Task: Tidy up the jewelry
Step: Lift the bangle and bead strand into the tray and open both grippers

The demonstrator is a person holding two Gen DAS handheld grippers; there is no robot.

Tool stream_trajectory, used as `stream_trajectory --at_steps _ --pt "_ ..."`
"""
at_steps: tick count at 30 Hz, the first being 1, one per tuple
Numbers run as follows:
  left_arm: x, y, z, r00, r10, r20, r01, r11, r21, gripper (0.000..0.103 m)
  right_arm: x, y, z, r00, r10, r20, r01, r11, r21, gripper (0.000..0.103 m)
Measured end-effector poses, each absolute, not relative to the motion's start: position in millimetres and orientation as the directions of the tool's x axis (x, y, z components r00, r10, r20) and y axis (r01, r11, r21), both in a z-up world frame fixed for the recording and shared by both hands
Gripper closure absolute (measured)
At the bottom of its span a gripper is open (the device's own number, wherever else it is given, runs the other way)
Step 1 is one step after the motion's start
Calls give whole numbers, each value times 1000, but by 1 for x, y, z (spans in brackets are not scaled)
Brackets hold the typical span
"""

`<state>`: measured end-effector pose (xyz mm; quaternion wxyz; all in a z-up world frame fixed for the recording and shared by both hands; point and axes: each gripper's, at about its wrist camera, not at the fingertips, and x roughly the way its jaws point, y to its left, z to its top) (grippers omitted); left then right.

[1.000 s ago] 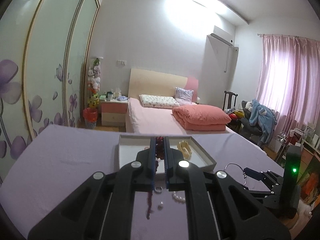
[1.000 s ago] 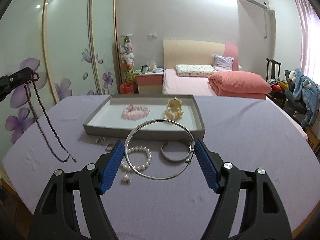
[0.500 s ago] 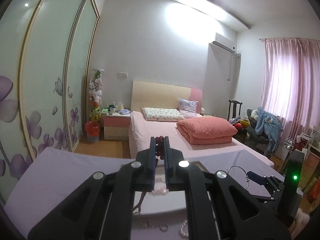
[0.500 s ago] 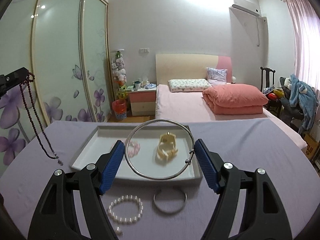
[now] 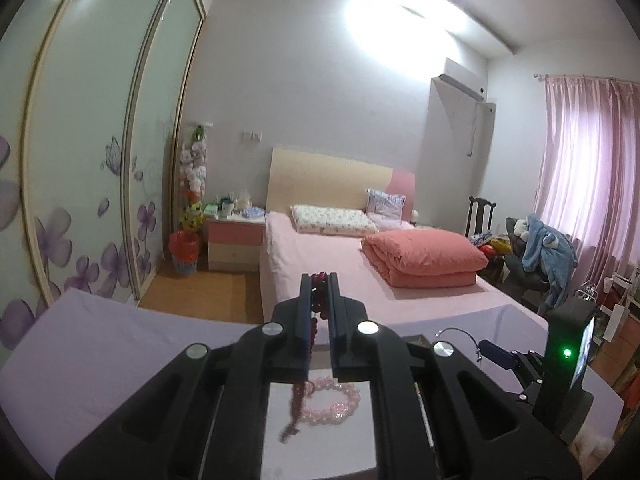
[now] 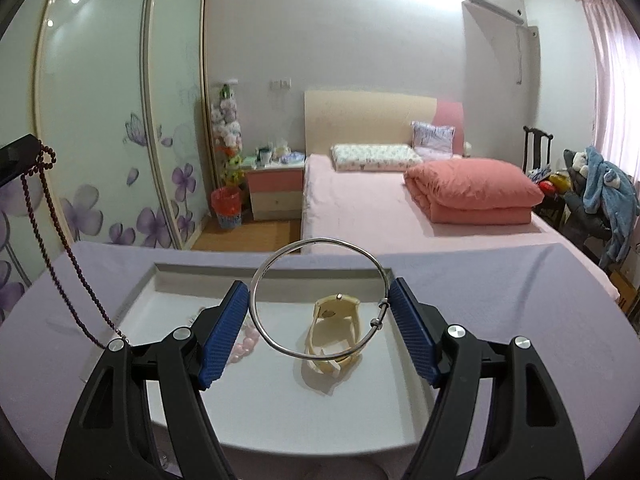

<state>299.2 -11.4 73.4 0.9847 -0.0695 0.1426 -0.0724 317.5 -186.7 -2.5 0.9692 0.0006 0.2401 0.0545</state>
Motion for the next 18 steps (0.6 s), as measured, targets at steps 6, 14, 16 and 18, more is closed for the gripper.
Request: stream_trajectory --at_steps 6,14,16,18 --pt "327 -14 41 930 -161 -330 109 980 -169 95 341 -184 -28 827 110 -551 -107 994 38 30" --pt "348 -14 10 906 -155 -393 97 982 -163 94 355 -185 -46 776 108 -621 -97 994 52 30" --pt "349 -13 6 901 -153 -405 95 983 -160 92 356 -185 -46 764 120 -634 -105 993 61 30" --pt "350 -11 4 900 -149 -410 91 983 -157 88 355 -186 -45 765 124 -632 -106 992 66 30"
